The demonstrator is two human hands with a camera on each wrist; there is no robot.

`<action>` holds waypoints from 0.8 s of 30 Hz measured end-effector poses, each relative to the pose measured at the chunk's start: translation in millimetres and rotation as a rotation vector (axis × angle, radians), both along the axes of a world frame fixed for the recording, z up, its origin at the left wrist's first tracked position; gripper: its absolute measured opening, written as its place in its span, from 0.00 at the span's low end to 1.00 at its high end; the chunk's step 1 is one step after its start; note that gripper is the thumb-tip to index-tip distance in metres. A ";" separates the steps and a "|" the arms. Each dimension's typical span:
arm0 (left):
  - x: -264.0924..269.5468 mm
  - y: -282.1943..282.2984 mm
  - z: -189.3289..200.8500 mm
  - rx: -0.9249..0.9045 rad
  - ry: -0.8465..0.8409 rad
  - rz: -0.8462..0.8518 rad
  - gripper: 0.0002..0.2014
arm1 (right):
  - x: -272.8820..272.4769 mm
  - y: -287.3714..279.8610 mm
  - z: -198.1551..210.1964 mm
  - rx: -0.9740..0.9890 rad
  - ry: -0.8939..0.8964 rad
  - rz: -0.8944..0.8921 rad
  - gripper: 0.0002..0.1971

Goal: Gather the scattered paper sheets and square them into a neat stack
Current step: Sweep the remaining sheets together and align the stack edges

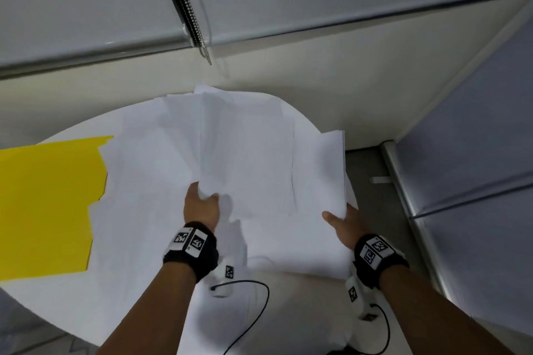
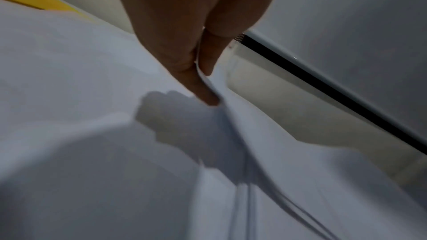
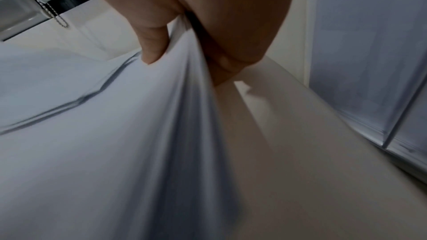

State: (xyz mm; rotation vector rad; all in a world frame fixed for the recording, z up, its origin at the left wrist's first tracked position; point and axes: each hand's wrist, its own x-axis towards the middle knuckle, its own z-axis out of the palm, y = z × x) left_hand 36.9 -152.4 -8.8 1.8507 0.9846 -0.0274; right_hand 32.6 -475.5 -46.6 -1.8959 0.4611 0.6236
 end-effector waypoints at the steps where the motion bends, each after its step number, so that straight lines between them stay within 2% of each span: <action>1: -5.8 12.8 -1.9 -0.002 -0.003 -0.029 0.26 | 0.1 -0.5 -0.5 0.003 -0.007 -0.010 0.19; 4: -19.5 34.6 -2.7 -0.054 0.003 -0.122 0.30 | -1.3 -0.2 1.4 0.018 -0.008 -0.027 0.20; 6: -27.0 29.7 -0.8 -0.092 0.032 -0.219 0.31 | -1.4 -0.3 0.9 0.056 0.022 -0.059 0.19; 9: -37.8 4.4 -4.4 -0.168 0.047 -0.354 0.30 | -1.1 0.2 4.4 0.276 0.068 -0.221 0.19; 12: -47.9 -29.7 -7.3 -0.150 0.097 -0.507 0.29 | -1.4 -1.6 10.8 0.377 0.058 -0.327 0.21; 13: -50.0 -40.8 -6.9 -0.129 0.111 -0.557 0.29 | -1.9 -1.9 13.1 0.381 0.038 -0.342 0.21; 16: -54.6 -57.8 -1.8 -0.053 0.164 -0.636 0.27 | -6.3 -2.1 14.6 0.384 0.062 -0.342 0.32; 20: -63.7 -48.7 -1.0 -0.034 0.211 -0.670 0.26 | -7.6 -1.8 9.4 0.321 0.087 -0.344 0.23; 24: -67.1 -41.9 3.0 -0.050 0.241 -0.731 0.28 | -5.9 0.6 12.8 0.280 0.057 -0.284 0.20</action>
